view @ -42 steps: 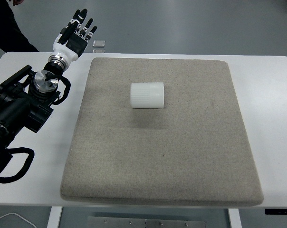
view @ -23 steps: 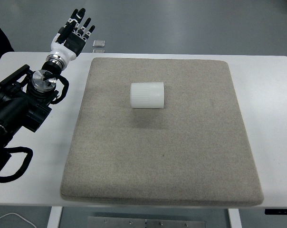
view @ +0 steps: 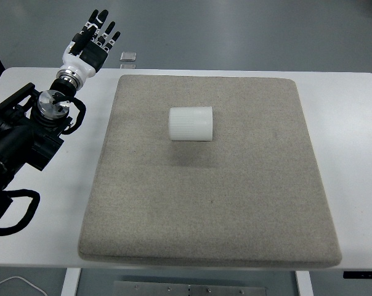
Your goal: Flip white cup upright
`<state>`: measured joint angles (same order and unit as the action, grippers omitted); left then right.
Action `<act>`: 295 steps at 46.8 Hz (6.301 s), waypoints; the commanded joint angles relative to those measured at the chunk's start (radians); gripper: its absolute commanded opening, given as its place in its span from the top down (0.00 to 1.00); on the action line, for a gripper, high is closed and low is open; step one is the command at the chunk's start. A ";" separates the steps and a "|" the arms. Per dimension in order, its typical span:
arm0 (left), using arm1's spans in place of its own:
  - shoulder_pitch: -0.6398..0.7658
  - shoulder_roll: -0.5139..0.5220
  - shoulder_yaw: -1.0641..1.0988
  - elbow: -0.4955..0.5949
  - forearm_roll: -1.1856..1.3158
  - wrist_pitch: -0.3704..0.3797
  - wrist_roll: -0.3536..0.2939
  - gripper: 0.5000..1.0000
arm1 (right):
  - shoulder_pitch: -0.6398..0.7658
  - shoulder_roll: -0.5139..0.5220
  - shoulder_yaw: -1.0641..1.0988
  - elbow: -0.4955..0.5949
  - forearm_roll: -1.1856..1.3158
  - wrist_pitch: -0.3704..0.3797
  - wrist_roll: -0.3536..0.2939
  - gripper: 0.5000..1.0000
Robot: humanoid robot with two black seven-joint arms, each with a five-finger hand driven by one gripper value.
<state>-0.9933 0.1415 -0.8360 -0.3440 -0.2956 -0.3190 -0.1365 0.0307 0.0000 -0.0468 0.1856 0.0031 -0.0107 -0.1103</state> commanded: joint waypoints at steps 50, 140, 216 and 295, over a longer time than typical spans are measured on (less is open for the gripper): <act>-0.143 0.173 0.391 -0.546 1.184 -0.011 0.158 0.02 | 0.000 0.000 0.001 0.000 0.000 0.000 0.000 0.14; -0.137 0.052 0.437 -0.564 1.593 -0.092 0.298 0.42 | 0.000 0.000 -0.001 0.000 0.000 0.000 0.000 0.14; -0.036 0.250 0.377 -0.248 0.788 -0.259 -0.348 1.00 | 0.000 0.000 0.001 0.000 0.000 0.000 0.000 0.14; 0.212 0.136 0.328 -0.101 0.779 -0.292 -0.474 0.82 | 0.000 0.000 -0.001 0.000 0.000 0.000 0.000 0.14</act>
<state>-0.7837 0.2775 -0.5075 -0.4456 0.4830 -0.6106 -0.6108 0.0307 0.0000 -0.0476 0.1856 0.0030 -0.0107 -0.1105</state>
